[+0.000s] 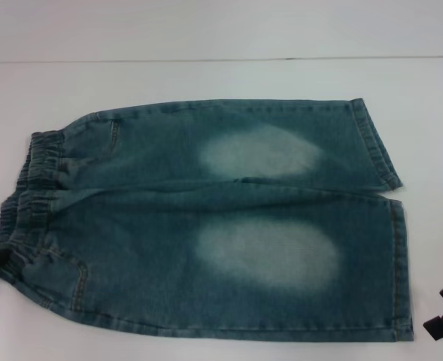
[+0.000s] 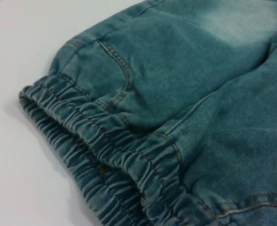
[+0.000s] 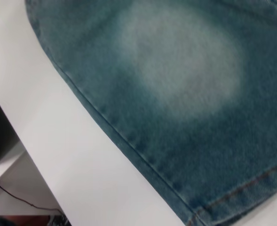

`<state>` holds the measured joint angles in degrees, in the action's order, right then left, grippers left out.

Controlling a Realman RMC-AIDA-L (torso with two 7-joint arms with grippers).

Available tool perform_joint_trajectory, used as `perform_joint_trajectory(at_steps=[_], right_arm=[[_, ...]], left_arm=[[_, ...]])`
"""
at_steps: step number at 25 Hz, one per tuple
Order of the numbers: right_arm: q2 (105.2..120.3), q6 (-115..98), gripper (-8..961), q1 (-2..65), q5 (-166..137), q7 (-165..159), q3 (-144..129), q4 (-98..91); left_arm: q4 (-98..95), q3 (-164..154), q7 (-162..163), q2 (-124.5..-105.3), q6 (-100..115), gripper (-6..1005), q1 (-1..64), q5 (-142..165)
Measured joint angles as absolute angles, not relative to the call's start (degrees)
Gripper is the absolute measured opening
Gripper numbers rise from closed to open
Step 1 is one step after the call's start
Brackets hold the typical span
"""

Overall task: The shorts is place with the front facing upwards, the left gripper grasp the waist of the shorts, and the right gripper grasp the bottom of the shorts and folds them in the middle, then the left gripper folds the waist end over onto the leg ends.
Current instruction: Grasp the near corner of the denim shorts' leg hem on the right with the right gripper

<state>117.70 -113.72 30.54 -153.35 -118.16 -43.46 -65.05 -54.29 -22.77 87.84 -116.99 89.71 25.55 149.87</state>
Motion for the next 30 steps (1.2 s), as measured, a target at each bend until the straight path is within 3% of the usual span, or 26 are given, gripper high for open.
perform_joint_trajectory(at_steps=[8,30], right_arm=[[118.76,-113.2,944,31.9,-155.1,-120.5,-47.2,-63.1],[119.36,-109.3,943,35.3,-156.6,-123.4,-49.5,-56.0]], left_arm=[[-54.4,-22.8,87.8,-117.09,89.4,48,25.6,149.8],[-54.5,-22.8,87.6,-117.07,88.8,50,24.8,149.9]])
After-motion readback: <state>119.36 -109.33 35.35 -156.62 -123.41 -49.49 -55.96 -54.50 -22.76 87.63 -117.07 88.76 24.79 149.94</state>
